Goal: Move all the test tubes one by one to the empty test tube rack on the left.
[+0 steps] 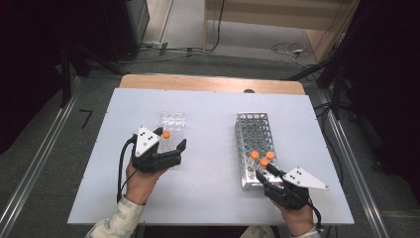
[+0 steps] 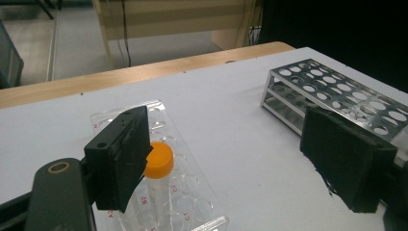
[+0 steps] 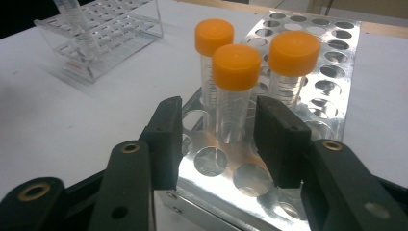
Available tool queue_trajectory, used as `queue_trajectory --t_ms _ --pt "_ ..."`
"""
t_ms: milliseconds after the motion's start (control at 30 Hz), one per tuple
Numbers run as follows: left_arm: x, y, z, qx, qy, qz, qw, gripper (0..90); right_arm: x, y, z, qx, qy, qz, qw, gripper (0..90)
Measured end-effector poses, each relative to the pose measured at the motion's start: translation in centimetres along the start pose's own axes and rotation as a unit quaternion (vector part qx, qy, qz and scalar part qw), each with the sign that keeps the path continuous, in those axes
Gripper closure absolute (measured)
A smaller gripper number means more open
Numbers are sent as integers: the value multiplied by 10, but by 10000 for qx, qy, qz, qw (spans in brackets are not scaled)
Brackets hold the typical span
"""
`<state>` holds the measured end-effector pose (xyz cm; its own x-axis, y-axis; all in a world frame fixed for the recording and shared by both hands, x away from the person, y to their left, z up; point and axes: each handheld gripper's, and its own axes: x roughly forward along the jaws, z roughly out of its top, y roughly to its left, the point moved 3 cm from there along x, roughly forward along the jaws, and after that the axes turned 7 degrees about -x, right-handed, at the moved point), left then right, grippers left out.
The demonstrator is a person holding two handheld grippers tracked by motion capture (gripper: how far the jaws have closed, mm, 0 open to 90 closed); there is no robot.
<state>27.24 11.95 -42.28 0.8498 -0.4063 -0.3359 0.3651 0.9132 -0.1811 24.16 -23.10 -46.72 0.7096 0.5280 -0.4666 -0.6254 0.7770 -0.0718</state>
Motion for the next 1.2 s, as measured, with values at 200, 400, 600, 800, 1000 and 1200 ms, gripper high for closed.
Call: queue_trajectory --t_ms 200,400,600,800,1000,1200 --pt "1 -1 0 -9 -5 -8 10000 182 9 -5 -3 75 73 -47 9999 621" --pt "1 -1 -1 -29 10 -20 10000 182 14 -3 -2 3 64 -44 10000 651" --pt "1 -1 -1 -16 27 -20 10000 182 17 -4 -1 1 66 -82 9999 707" --pt "2 -1 -2 -20 33 -25 10000 182 15 -5 0 -4 3 -100 9999 713" --pt "2 -2 -2 -25 28 -29 10000 181 9 -3 7 -52 -135 -146 9998 713" --pt "3 -2 -2 -26 42 -32 10000 181 -2 0 17 -191 -337 -245 9989 715"
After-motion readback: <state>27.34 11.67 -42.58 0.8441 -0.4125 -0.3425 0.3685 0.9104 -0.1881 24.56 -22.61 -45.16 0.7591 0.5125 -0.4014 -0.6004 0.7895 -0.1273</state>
